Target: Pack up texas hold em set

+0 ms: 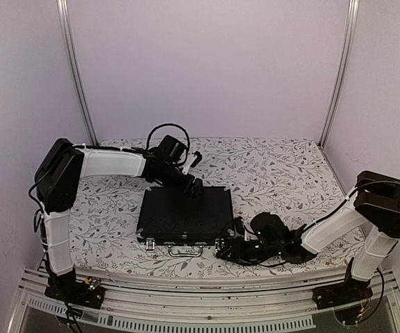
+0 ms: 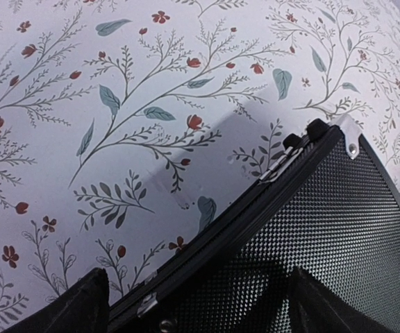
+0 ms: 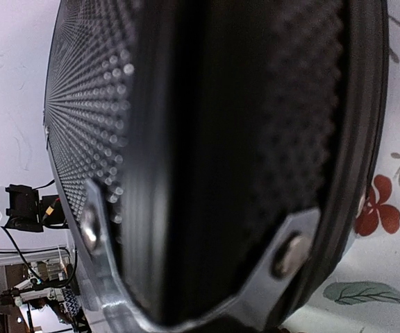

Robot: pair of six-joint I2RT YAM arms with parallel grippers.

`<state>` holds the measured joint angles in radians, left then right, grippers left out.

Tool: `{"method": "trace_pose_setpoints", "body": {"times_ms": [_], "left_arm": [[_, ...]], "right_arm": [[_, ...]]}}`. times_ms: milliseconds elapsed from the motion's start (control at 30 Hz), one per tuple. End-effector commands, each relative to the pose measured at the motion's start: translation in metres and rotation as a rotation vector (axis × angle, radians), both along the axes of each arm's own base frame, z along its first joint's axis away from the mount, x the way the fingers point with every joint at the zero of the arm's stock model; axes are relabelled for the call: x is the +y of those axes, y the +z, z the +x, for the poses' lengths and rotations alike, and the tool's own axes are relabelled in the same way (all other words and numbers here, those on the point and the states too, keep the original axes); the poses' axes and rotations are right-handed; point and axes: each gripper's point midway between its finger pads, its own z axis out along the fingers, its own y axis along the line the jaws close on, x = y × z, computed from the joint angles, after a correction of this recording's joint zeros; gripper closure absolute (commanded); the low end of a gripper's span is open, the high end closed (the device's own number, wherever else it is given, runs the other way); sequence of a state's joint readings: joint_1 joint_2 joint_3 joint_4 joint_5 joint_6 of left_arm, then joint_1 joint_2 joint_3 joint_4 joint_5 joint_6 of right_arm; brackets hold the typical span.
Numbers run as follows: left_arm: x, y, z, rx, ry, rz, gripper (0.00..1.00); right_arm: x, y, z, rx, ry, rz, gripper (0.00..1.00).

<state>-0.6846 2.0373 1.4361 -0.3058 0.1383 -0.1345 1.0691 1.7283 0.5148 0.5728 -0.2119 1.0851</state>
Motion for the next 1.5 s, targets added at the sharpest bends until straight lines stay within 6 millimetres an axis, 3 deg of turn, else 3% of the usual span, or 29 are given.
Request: {"method": "trace_pose_setpoints", "body": {"times_ms": [0, 500, 633, 833, 1000, 1233, 1333, 1467], "left_arm": [[0.004, -0.024, -0.017, 0.098, 0.002, 0.048, 0.11], [-0.001, -0.028, -0.036, 0.167, -0.027, 0.040, 0.12], [0.000, -0.033, -0.049, 0.225, -0.021, 0.032, 0.12], [0.016, -0.056, -0.087, 0.353, 0.004, 0.029, 0.13], [0.013, -0.040, -0.115, 0.362, -0.002, -0.028, 0.13], [-0.001, -0.036, -0.149, 0.391, -0.048, -0.038, 0.14], [-0.002, -0.032, -0.149, 0.364, -0.045, -0.026, 0.14], [0.005, -0.013, -0.133, 0.256, 0.007, -0.010, 0.14]], "right_arm": [[-0.021, -0.030, 0.003, 0.023, -0.075, -0.110, 0.75], [-0.029, -0.044, 0.020, -0.024, -0.146, -0.217, 0.88], [-0.039, -0.048, 0.027, -0.036, -0.200, -0.270, 0.90], [-0.063, -0.041, 0.040, -0.109, -0.287, -0.366, 0.89], [-0.067, -0.041, 0.045, -0.149, -0.286, -0.401, 0.87], [-0.072, -0.040, 0.047, -0.166, -0.296, -0.421, 0.86], [-0.085, -0.034, 0.050, -0.191, -0.333, -0.450, 0.83], [-0.104, -0.028, 0.055, -0.215, -0.361, -0.486, 0.82]]}}
